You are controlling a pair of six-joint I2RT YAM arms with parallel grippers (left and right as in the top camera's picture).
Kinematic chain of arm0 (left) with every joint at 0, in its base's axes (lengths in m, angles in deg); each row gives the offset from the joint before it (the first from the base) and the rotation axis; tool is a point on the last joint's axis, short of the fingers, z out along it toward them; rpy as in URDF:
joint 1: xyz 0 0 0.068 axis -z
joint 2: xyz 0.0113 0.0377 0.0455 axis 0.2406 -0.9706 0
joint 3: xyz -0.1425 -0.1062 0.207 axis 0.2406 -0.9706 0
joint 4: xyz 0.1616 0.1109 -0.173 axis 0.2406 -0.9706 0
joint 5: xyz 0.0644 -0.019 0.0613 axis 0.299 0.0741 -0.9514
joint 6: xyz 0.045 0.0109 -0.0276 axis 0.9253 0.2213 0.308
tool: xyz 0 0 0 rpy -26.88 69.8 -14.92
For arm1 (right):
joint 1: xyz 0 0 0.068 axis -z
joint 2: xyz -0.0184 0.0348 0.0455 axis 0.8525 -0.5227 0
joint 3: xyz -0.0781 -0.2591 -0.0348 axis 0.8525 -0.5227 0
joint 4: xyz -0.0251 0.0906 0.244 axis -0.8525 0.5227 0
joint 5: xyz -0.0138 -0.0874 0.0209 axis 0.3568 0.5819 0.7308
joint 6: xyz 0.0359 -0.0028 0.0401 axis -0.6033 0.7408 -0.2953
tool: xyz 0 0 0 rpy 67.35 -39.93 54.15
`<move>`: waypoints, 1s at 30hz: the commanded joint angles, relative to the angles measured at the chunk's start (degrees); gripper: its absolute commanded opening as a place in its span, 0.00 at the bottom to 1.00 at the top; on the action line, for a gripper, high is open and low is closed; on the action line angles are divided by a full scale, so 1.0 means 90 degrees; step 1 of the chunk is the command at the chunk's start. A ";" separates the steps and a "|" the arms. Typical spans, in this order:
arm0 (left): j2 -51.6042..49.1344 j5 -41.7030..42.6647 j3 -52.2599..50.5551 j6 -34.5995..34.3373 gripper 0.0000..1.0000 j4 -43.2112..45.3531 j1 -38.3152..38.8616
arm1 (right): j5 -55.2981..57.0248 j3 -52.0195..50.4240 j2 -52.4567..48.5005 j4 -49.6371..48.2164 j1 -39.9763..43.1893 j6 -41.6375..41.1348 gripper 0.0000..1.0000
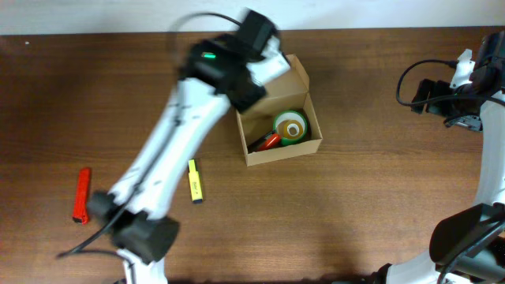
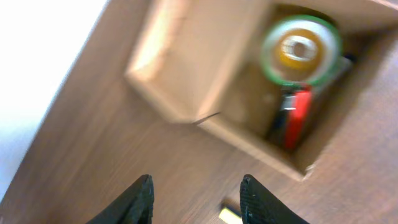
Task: Pack container
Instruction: 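Release the stapler and move the left gripper toward the yellow highlighter, then lower the left gripper and grasp the yellow highlighter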
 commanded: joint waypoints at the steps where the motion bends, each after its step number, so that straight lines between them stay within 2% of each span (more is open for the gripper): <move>1: 0.0600 -0.0180 -0.0175 -0.0612 0.40 0.0034 -0.0690 | -0.0109 -0.0046 -0.0066 -0.0017 0.0029 -0.0073 0.99; 5: 0.1243 -0.0180 -0.0988 -0.0991 0.39 0.0119 -0.1336 | -0.0129 -0.0046 -0.0066 -0.0017 0.0029 -0.0073 0.99; 8: 0.1651 -0.0063 -0.2021 -0.1396 0.40 0.0109 -0.1865 | -0.0129 -0.0046 -0.0066 -0.0017 0.0029 -0.0073 0.99; 16: 0.1768 0.1241 -0.3963 -0.2174 0.38 -0.0151 -0.2735 | -0.0296 -0.0046 -0.0066 -0.0022 0.0029 -0.0070 0.99; 21: 0.1768 0.1311 -0.5039 -0.2885 0.36 0.0702 -0.2620 | -0.0294 -0.0046 -0.0066 -0.0022 0.0029 -0.0073 0.99; 24: 0.1770 0.1328 -0.5610 -0.3359 0.44 0.1362 -0.2448 | -0.0294 -0.0046 -0.0066 -0.0019 0.0029 -0.0070 0.99; 30: 0.1768 0.1236 -0.6768 -0.4284 0.48 0.2752 -0.2142 | -0.0289 -0.0046 -0.0066 -0.0022 0.0029 -0.0070 0.99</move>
